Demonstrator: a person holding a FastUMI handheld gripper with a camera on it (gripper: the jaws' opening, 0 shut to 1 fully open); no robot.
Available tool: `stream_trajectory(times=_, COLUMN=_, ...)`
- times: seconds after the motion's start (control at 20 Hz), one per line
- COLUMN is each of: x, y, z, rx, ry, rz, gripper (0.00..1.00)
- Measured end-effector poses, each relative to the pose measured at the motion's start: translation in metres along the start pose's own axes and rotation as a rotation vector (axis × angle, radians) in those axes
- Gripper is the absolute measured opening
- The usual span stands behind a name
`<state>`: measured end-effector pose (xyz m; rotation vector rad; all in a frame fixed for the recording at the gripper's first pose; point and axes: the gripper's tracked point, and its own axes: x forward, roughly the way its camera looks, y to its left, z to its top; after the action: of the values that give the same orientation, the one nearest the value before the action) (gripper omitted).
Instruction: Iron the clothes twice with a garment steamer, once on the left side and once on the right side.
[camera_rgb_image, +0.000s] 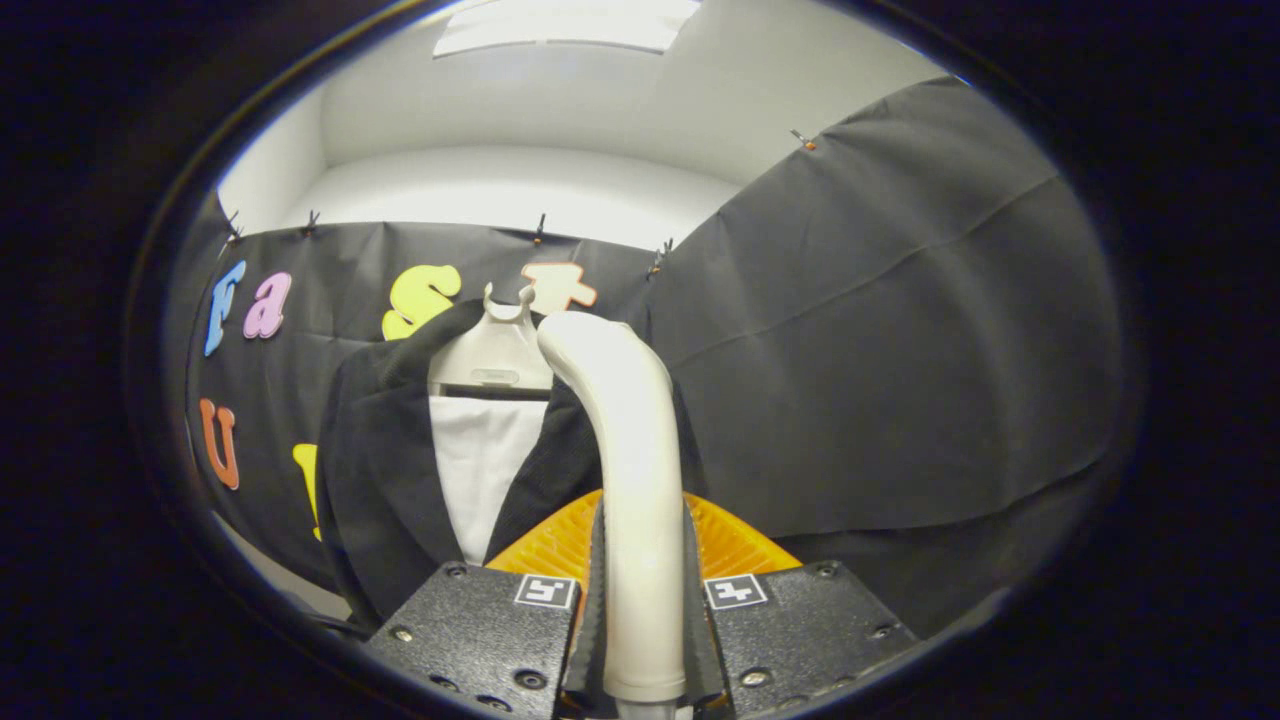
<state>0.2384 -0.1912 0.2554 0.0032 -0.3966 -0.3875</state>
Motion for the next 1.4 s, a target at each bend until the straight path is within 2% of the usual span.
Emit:
stream_trajectory(times=0.35, x=0.034, y=0.003, z=0.016, rx=-0.044, ry=-0.032, rz=-0.034, gripper=0.34)
stream_trajectory(times=0.7, x=0.045, y=0.002, z=-0.036, rx=-0.066, ry=0.083, rz=-0.058, gripper=0.34)
stream_trajectory(times=0.9, x=0.034, y=-0.009, z=-0.068, rx=-0.091, ry=0.134, rz=-0.071, gripper=0.34)
stream_trajectory(times=1.4, x=0.005, y=-0.012, z=-0.116, rx=-0.123, ry=0.218, rz=-0.07, gripper=0.34)
